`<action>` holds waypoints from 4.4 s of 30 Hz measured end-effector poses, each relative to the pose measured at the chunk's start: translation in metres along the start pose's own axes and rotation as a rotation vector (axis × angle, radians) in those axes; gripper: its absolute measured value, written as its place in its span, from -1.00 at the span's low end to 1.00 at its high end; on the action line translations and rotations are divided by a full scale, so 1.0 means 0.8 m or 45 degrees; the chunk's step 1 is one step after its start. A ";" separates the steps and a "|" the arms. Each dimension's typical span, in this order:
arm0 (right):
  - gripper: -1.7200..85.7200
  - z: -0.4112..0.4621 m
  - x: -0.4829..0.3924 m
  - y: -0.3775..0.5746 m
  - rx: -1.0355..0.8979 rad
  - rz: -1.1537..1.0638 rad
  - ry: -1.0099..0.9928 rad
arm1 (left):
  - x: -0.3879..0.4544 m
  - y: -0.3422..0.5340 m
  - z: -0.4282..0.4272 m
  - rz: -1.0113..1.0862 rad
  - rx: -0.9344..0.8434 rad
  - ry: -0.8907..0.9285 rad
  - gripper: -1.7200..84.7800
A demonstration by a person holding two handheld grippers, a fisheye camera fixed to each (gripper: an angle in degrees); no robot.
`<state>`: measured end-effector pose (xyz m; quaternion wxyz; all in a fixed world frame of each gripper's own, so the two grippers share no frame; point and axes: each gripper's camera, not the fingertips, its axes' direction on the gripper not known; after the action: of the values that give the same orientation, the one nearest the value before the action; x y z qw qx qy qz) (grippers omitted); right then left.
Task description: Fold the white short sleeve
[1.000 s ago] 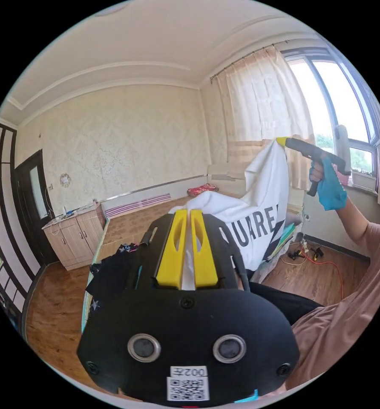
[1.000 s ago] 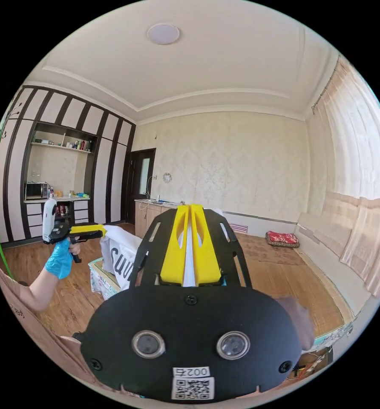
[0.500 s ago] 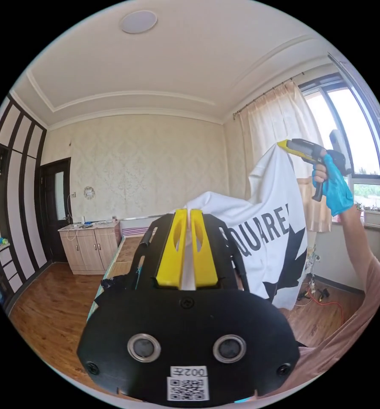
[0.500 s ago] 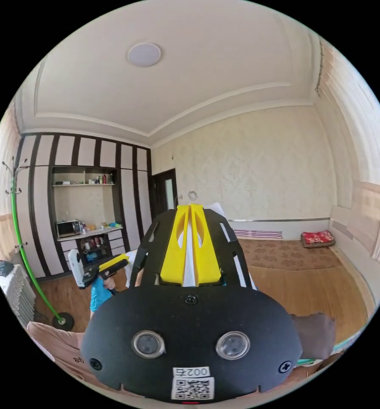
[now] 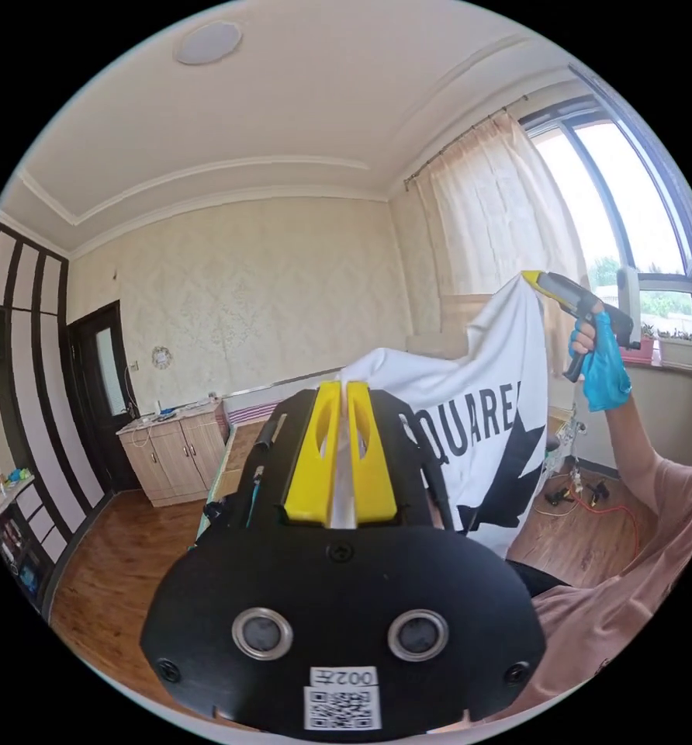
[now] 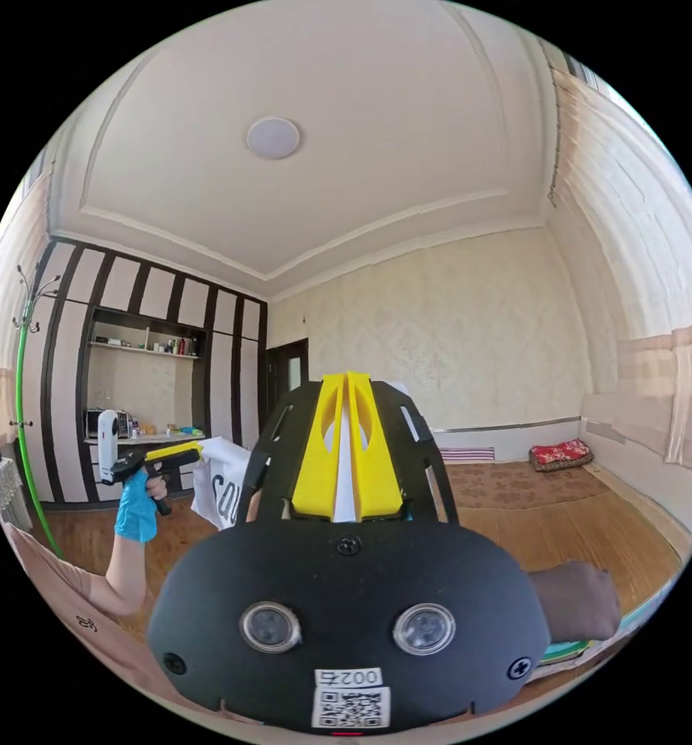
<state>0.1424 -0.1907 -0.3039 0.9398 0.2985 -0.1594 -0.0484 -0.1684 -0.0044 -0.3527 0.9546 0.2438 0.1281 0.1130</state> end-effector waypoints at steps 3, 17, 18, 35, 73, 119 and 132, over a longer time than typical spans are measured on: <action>-0.98 -0.008 -0.010 -0.018 0.016 -0.040 0.016 | 0.005 -0.011 -0.011 0.056 0.012 0.012 -0.98; -0.98 0.236 0.034 0.053 -0.325 -0.209 0.492 | 0.003 0.010 0.188 0.119 -0.321 -0.088 -0.98; -0.98 0.252 0.038 0.065 -0.353 -0.222 0.510 | 0.001 0.018 0.203 0.111 -0.344 -0.089 -0.98; -0.98 0.649 0.163 0.365 -1.231 -0.112 0.512 | -0.073 0.246 0.571 -0.023 -0.891 -0.015 -0.99; -0.76 0.399 0.029 0.578 -1.723 0.010 -0.113 | -0.031 0.450 0.421 -0.029 -1.132 0.560 -0.83; -0.78 0.184 -0.024 0.675 -1.381 0.247 0.167 | -0.116 0.631 0.289 -0.408 -1.183 0.002 -0.97; -0.81 0.159 -0.038 0.720 -1.399 0.323 0.332 | -0.157 0.638 0.256 -0.522 -1.160 -0.073 -0.92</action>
<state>0.0693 0.2162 0.1181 0.9671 -0.2514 -0.0282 0.0261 -0.3033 0.3083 0.0971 0.9699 -0.2250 0.0847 -0.0393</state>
